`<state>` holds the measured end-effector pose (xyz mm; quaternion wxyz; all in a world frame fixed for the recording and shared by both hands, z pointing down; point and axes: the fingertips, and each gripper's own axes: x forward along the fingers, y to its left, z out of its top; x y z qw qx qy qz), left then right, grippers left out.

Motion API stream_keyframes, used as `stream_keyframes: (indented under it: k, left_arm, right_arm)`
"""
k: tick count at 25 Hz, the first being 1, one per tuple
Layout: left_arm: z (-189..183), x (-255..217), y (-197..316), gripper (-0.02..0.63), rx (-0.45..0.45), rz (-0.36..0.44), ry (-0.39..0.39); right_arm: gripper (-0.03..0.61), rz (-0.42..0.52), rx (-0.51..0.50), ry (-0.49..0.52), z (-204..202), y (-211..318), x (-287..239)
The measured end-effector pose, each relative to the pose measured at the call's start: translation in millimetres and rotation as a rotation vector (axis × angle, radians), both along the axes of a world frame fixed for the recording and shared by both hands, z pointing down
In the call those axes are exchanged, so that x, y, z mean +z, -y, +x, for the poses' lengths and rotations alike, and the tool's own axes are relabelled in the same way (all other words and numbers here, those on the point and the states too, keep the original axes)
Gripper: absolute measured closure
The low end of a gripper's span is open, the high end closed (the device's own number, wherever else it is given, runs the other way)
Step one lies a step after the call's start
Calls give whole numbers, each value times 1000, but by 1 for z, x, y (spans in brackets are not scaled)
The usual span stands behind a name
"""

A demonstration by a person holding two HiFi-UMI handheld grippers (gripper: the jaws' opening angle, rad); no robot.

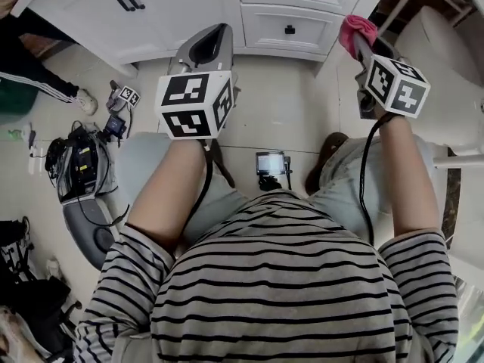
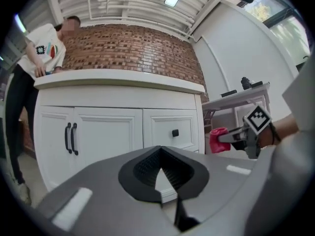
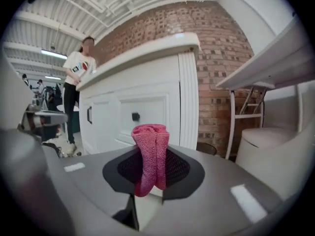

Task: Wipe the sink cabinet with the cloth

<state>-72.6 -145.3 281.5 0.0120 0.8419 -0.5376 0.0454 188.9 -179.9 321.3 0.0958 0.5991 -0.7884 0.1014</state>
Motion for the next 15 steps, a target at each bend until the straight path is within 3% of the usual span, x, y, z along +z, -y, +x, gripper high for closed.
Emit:
stream_keyframes:
  k: [5,9,15]
  left_arm:
    - [-14,-11,-10,614,-33,45,-19]
    - [-17,18,-14,614,-47,-11,-42]
    - [-20,22,-17,614,-42,-4,-35]
  right_arm:
    - [488,308,41,117,-5,-50,-51]
    - [488,267,36,167,-15,-56,-25]
    - [489,237,29,162,-21,-57,-15]
